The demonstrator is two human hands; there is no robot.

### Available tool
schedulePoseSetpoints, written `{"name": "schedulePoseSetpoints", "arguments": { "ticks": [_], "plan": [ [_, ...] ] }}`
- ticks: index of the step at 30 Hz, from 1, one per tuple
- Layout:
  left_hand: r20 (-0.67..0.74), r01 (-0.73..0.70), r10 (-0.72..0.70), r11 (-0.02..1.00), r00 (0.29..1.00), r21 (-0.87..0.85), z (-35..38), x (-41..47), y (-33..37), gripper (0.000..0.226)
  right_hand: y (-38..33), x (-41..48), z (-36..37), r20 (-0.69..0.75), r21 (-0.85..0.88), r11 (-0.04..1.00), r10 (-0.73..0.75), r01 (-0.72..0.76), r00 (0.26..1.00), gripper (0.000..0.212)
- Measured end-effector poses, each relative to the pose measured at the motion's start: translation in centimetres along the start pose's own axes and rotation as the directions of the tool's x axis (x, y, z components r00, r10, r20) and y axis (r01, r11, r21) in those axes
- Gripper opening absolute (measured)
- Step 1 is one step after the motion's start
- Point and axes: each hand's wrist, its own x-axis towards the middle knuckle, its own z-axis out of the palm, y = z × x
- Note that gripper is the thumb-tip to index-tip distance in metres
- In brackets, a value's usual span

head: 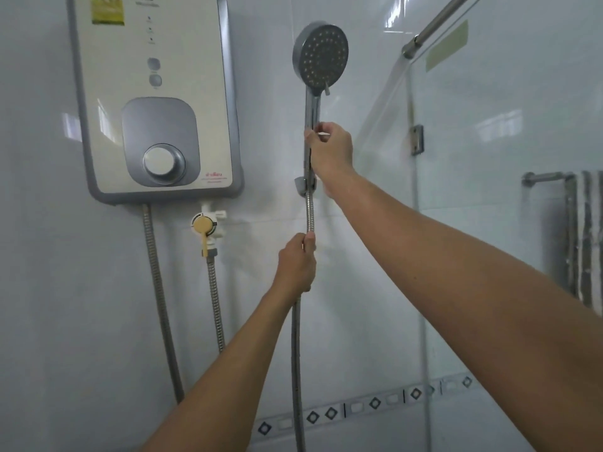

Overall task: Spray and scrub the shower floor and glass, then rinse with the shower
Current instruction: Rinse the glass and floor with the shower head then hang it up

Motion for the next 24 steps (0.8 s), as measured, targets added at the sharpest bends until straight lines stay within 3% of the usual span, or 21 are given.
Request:
{"name": "schedulePoseSetpoints", "arguments": {
  "ticks": [6, 12, 15, 19, 24],
  "plan": [
    [0.034, -0.017, 0.020, 0.996, 0.999, -0.089, -2.4, -2.8, 3.7, 0.038, -3.5, 0.5, -0.1, -0.007, 0.261, 0.962, 0.088, -0.083, 0.996, 0.018],
    [0.302, 0.169, -0.118, 0.975, 0.946, -0.148, -5.1, -10.2, 1.0, 0.038, -1.0, -6.3, -2.8, 0.186, 0.519, 0.770, 0.321, -0.371, 0.928, 0.018],
    [0.368, 0.301, -0.241, 0.947, 0.898, -0.114, -6.4, -14.1, -2.5, 0.037, 2.5, -10.8, -3.1, 0.218, 0.536, 0.698, 0.429, -0.475, 0.877, 0.018],
    [0.363, 0.483, -0.429, 0.873, 0.827, -0.068, -8.1, -18.9, -7.9, 0.041, 7.1, -18.1, -4.2, 0.177, 0.552, 0.636, 0.542, -0.539, 0.821, 0.027],
    [0.232, 0.605, -0.596, 0.795, 0.768, 0.041, -8.9, -23.4, -14.7, 0.044, 11.7, -26.8, -5.2, 0.152, 0.539, 0.594, 0.629, -0.597, 0.763, 0.039]
  ]
}}
